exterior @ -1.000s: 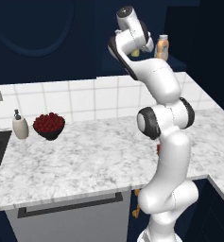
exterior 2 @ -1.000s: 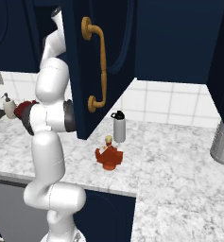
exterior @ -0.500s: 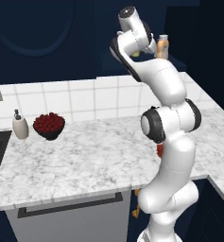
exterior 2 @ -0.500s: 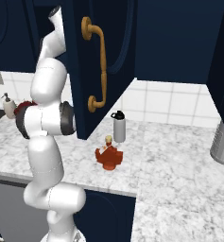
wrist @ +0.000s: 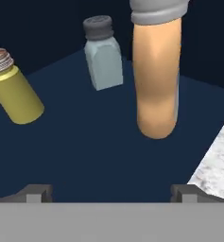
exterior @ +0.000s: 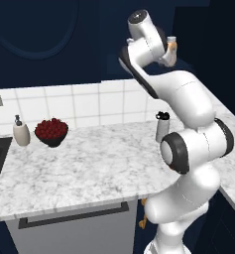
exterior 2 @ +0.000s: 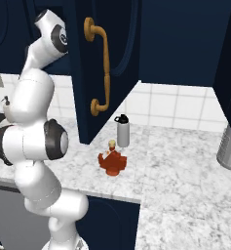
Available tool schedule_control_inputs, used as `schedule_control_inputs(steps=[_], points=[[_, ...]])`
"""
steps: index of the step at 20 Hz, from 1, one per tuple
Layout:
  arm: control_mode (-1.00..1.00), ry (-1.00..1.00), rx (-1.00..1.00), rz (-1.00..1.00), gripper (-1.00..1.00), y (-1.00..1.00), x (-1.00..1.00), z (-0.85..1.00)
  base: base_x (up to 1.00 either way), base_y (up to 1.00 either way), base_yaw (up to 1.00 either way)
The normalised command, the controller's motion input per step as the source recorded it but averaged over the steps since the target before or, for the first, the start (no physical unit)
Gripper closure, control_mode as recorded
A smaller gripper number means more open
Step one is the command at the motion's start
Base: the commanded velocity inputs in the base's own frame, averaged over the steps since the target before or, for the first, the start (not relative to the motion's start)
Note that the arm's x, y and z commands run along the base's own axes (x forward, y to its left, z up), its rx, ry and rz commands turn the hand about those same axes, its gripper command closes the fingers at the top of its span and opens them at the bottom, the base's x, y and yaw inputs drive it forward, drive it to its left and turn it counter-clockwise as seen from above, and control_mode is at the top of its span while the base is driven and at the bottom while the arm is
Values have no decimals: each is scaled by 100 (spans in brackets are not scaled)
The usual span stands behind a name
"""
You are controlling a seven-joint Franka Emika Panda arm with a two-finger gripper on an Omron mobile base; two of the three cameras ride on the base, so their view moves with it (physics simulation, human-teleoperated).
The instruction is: Put the shaker and condiment bottle from the counter next to their counterparts in the cabinet.
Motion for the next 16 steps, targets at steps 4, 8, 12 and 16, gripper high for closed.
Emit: schedule_control_inputs(steps=[4,8,12,16], points=[[-100,-8,0,0,-100,0,-100,-38,0,0,0],[-100,-4,1,-4,-100,0,-99,-25,0,0,0],[-100,0,1,-15,-100,2,-73,-25,0,0,0],[-100,0,1,-29,-100,2,-30,-34,0,0,0]])
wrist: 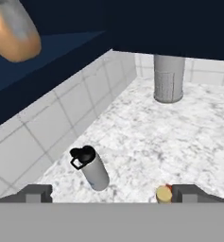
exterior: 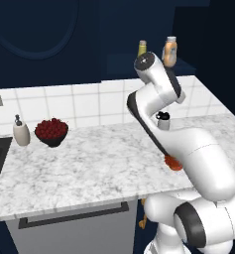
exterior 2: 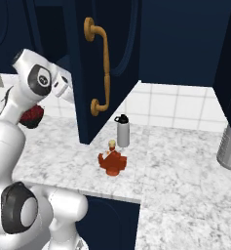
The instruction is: Put the shaker and condiment bottle from the counter next to their counterparts in the cabinet.
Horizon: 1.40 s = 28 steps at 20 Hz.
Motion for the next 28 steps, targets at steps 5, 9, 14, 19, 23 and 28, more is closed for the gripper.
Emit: schedule_control_inputs(steps=[5,9,14,19,23,28], points=[[-100,0,2,-30,-100,0,-8,-38,0,0,0],[-100,0,0,-20,-100,0,0,-32,0,0,0],[-100,-5,0,-14,-100,0,0,-53,0,0,0],[-100,-8,0,-12,-100,-2,0,-58,0,0,0],[-100,-7,0,-2,-100,-17,0,-47,0,0,0],[-100,-7,0,0,-100,-23,0,-48,0,0,0]])
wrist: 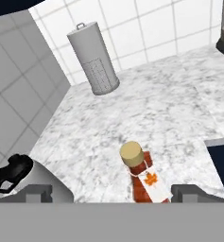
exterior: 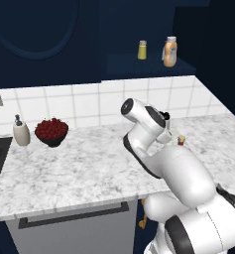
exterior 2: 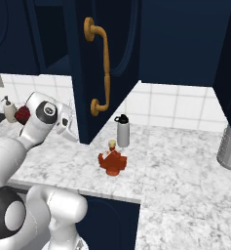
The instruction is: Put the shaker and condiment bottle from the counter next to their counterparts in the cabinet.
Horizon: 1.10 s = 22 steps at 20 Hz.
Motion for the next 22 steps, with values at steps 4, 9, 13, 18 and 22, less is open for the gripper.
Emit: schedule_control_inputs(steps=[4,9,13,18,22], points=[[-100,-2,-3,0,-100,-33,0,-41,0,0,0],[-100,-1,-5,0,-100,-27,0,-45,0,0,0],[-100,-1,-2,0,-100,-24,0,-33,0,0,0],[-100,0,0,0,-100,-19,0,-19,0,0,0],[-100,0,0,-1,-100,-5,0,-6,0,0,0]])
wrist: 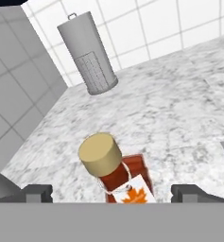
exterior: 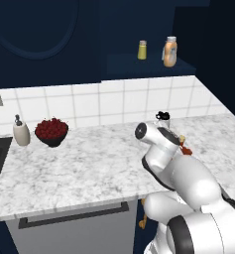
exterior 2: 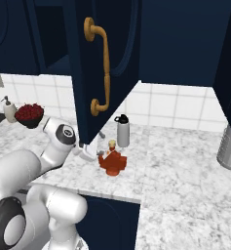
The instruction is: Put the shaker and condiment bottle from the counter next to their counterparts in the cabinet.
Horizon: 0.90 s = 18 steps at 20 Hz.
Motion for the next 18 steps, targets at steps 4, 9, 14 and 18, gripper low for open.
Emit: schedule_control_inputs(steps=[4,9,14,18], points=[[-100,0,0,-1,-100,0,6,-3,0,0,0],[-100,0,0,0,-100,0,26,-6,0,0,0],[-100,0,0,0,-100,-3,24,-3,0,0,0],[-100,0,0,0,-100,-7,0,-5,0,0,0]])
